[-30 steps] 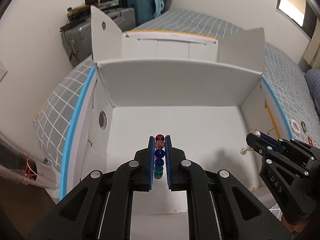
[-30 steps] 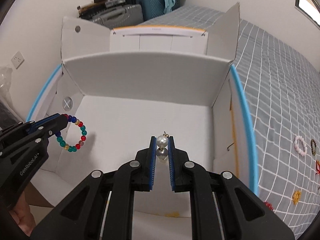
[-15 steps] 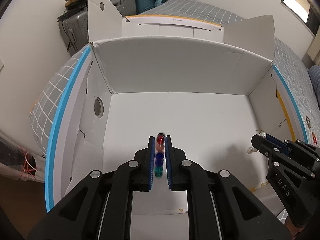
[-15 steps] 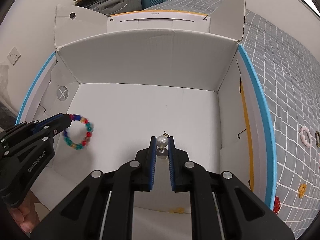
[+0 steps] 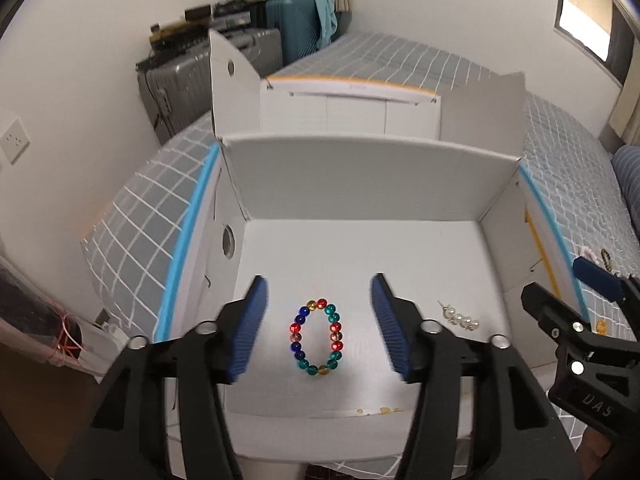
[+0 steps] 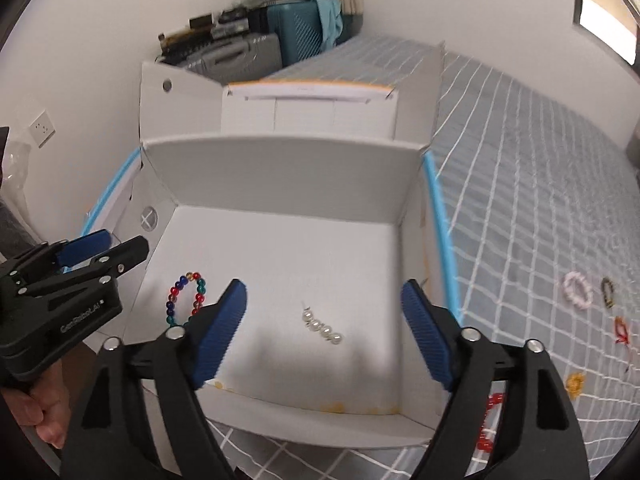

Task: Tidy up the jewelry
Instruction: 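Open the left tool and the right tool to drop both items in the box, then move both tools back over the remaining bracelets on the bed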

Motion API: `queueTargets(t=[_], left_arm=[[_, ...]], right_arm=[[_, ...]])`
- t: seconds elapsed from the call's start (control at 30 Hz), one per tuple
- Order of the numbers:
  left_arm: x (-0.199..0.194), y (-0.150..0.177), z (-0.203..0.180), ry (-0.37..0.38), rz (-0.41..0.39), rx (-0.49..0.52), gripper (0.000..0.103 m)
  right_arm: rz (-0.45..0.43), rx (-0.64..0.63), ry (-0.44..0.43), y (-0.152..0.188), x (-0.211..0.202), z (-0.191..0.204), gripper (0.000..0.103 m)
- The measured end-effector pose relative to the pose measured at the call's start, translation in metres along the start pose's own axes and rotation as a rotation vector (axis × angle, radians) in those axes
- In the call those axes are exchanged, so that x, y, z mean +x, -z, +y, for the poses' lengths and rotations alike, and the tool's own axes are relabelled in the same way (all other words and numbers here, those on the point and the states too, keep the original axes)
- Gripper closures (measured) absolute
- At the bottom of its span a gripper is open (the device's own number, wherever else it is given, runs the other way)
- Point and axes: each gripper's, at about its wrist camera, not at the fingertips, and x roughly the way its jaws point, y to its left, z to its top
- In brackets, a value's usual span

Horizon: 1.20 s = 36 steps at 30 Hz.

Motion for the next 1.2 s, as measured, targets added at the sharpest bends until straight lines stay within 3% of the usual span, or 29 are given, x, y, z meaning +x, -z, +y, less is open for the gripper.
queueTargets(t=[0.17,0.37,0.73,1.2], left_arm=[[-0.021,-0.001,-0.013,0.015,-0.052,0.014,0.027],[-0.036,-0.001,-0.038,0.037,-0.103,0.045,0.012],[-0.049,0.002,-0.082,0.106,-0.135,0.105,0.006],[-0.069,0.008,-0.200,0.253,-0.169,0.268,0.006]], right_arm=[[-0.050,0.015,0.032,0.000,-0.017,-0.019,0.011],[-0.097,0.057,0.072,0.006,-0.035,-0.047,0.008],[-0.137,0.112,0.163,0.029,-0.060,-0.105,0.008],[-0.143,0.246,0.308,0.066,-0.093,-0.226,0.008]])
